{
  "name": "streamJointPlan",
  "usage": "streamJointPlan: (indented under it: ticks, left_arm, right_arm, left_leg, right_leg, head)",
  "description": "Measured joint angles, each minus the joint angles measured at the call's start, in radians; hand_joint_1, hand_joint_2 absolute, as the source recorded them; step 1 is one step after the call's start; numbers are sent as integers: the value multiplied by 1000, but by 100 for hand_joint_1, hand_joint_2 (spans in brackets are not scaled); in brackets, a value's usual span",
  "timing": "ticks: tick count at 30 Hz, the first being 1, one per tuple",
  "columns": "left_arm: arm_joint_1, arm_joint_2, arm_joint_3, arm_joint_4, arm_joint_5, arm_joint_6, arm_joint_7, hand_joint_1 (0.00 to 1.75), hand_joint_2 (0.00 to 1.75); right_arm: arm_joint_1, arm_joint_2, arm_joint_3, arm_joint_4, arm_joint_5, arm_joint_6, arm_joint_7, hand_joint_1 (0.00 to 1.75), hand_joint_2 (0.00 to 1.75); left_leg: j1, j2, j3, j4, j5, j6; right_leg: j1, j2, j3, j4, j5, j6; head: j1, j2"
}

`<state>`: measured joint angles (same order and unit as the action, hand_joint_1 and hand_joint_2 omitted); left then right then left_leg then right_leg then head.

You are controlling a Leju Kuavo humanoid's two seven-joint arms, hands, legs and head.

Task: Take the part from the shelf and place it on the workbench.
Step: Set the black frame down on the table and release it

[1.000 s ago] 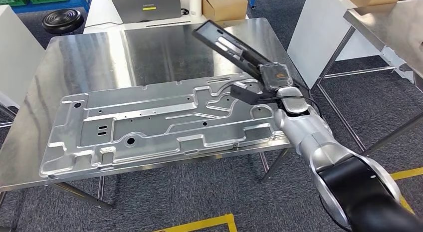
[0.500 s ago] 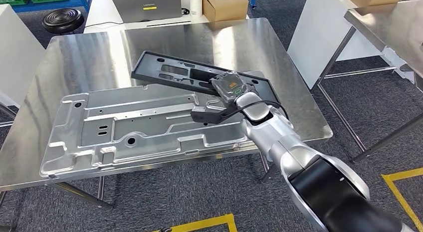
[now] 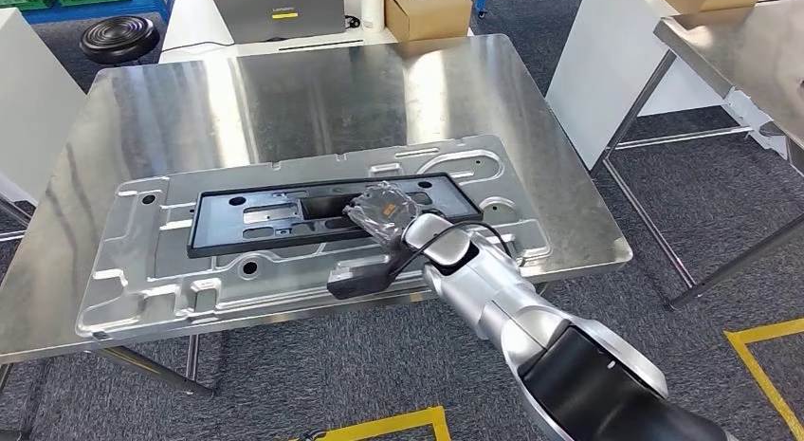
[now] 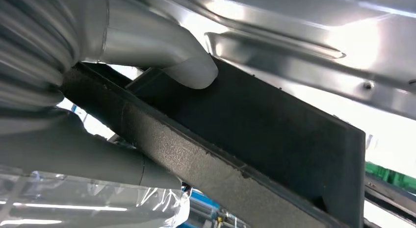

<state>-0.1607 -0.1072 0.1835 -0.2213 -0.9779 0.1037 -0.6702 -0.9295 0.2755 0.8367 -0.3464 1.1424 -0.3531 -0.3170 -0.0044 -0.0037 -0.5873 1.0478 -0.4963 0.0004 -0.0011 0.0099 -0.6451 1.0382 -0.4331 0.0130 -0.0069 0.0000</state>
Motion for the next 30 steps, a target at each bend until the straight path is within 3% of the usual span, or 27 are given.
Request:
streamJointPlan:
  ticks: [14,30]
  left_arm:
    - [15,2,1,0,42,15,-11,0,175]
    - [18,2,2,0,47,14,-14,0,175]
  right_arm:
    - [27,-115,2,26,-45,57,53,169,175]
    - [27,-143,2,27,-39,59,72,169,175]
  left_leg:
    - [-2,-1,2,0,0,0]
    - [-2,-2,7,0,0,0]
  right_leg:
    - [0,0,2,-1,0,0]
    - [0,-1,8,-1,0,0]
  head:
    - [1,0]
    - [1,0]
